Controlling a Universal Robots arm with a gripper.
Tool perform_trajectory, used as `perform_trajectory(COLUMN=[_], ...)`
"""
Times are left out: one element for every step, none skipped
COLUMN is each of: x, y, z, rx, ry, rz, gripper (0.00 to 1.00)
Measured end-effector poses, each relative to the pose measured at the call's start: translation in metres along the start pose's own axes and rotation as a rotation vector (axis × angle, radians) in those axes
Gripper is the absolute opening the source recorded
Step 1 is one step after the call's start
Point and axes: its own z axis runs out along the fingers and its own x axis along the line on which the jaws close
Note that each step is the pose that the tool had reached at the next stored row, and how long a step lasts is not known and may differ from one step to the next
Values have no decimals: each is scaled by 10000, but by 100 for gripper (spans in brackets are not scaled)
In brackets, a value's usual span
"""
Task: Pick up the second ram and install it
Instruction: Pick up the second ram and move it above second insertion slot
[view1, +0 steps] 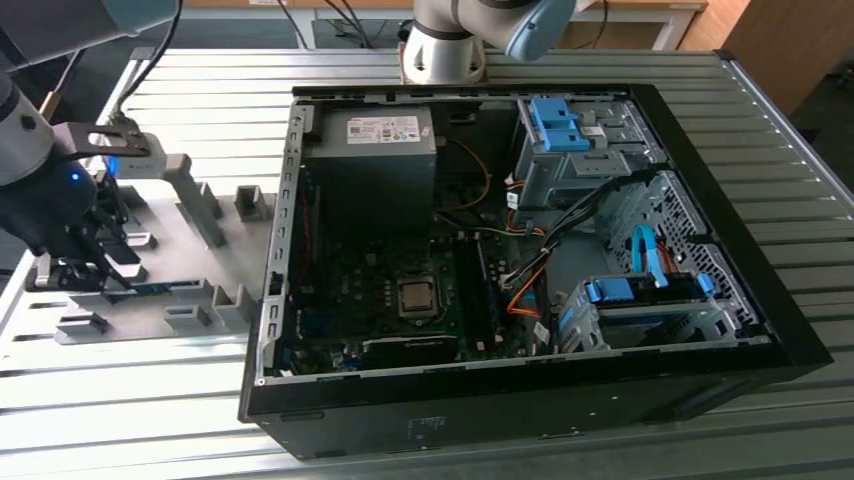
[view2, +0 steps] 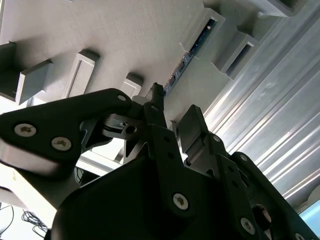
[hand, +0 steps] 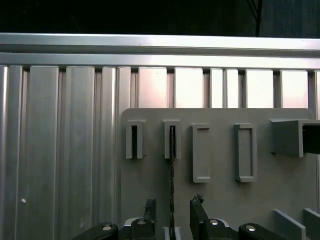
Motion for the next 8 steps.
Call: perform_trajectory(x=[0, 1, 1, 1, 1, 1, 1, 1], y=[0, 0, 0, -1, 0, -1, -1, 0], z=[5, 5, 6, 6, 6, 7, 8, 11], rx=[0, -1, -1, -1, -1, -1, 0, 1], ry=[1, 2, 1, 1, 1, 1, 0, 0], rz=[0, -1, -1, -1, -1, -1, -1, -1], gripper=[40, 40, 40, 40, 40, 40, 40, 40])
